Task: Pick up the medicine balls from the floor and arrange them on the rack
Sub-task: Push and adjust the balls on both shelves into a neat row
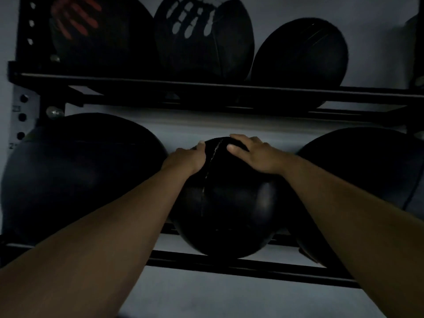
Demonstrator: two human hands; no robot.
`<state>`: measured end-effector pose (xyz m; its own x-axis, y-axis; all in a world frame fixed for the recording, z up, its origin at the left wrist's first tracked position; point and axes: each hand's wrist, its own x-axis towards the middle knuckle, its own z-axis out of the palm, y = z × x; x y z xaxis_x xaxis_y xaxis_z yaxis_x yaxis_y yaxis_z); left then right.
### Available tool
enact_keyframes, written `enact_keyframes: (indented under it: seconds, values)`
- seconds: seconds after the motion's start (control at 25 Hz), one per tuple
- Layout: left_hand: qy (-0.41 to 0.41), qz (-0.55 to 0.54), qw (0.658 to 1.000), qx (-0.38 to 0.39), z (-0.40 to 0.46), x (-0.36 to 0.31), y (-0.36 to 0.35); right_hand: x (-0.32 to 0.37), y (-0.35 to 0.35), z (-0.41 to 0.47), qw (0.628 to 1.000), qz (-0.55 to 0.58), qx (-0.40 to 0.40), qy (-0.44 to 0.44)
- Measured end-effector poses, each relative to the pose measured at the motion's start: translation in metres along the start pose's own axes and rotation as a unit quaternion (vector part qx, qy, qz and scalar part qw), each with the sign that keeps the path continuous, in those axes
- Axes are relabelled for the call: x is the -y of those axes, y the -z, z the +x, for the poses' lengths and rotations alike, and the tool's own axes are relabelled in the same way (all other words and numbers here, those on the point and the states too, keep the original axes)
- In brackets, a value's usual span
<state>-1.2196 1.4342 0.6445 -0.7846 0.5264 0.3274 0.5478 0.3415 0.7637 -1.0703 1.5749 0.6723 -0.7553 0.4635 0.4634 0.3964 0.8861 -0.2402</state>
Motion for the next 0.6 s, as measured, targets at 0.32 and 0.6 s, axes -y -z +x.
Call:
enact_keyframes:
  seconds: [0.32,0.6]
  values:
    - [-0.227,-0.096,0.964,-0.102,-0.039,0.059,-0.038,-0.012,-0.032,-0.010,0.942,0.214,-0.258,0.014]
    - [-0.238,-0.084,0.958,-0.133,-0.027,0.062,-0.038,-0.010,-0.088,-0.076,0.948,0.074,-0.307,0.030]
